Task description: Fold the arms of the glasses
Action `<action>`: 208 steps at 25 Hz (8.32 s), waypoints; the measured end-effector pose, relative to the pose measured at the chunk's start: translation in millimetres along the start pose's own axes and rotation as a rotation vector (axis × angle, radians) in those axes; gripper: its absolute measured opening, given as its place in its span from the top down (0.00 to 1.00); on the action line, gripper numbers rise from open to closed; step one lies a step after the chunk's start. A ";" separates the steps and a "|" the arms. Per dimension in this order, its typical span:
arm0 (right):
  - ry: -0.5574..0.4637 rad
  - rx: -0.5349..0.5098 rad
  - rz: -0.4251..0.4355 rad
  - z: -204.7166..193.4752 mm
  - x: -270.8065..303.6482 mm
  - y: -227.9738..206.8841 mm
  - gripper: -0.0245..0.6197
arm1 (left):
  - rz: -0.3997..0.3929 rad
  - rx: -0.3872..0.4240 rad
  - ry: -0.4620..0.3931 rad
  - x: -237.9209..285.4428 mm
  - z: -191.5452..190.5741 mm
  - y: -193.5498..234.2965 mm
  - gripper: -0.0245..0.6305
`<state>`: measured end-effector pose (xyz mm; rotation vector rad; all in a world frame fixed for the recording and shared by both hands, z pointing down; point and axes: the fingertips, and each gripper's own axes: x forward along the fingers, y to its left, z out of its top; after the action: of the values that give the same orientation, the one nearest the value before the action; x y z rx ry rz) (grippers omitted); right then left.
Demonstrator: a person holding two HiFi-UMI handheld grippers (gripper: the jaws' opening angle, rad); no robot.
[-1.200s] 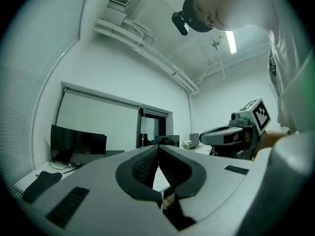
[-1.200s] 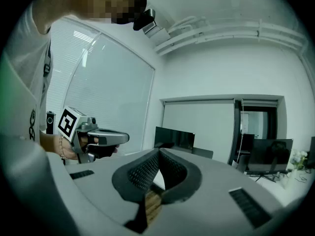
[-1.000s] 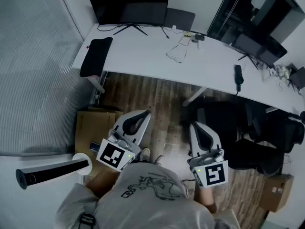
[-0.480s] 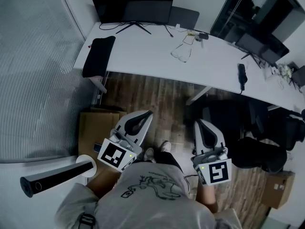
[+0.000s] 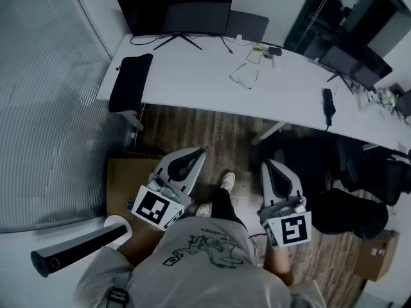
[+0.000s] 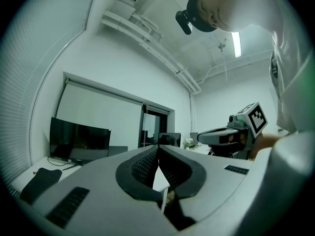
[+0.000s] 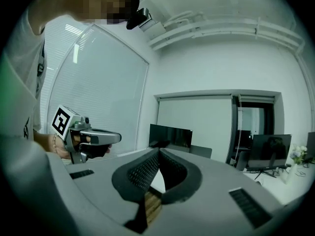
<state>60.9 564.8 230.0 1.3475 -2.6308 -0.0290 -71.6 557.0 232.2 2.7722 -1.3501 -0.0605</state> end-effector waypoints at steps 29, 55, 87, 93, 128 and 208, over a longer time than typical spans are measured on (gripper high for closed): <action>0.004 0.054 0.046 -15.7 121.4 -227.1 0.95 | 0.045 0.015 0.036 247.1 -1.2 54.9 0.93; 0.021 0.050 0.073 -28.8 224.2 -318.6 0.95 | 0.079 0.008 0.057 361.3 -16.0 128.5 0.93; 0.091 0.049 -0.099 -20.5 425.0 -341.8 0.93 | -0.126 -0.026 0.122 453.6 -55.1 320.2 0.93; 0.134 0.075 -0.117 -46.1 435.3 -357.7 0.91 | -0.135 -0.055 0.208 471.4 -97.4 331.9 0.87; 0.568 0.383 -0.224 -350.4 504.7 -425.6 0.87 | -0.254 -0.244 0.773 525.1 -393.5 355.8 0.74; 0.750 0.328 -0.067 -449.1 547.9 -387.2 0.87 | -0.345 -0.186 0.847 535.3 -445.1 337.0 0.67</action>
<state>136.6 -74.5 717.2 1.2092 -1.9970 0.7688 20.6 -56.5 694.0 2.3594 -0.6109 0.8181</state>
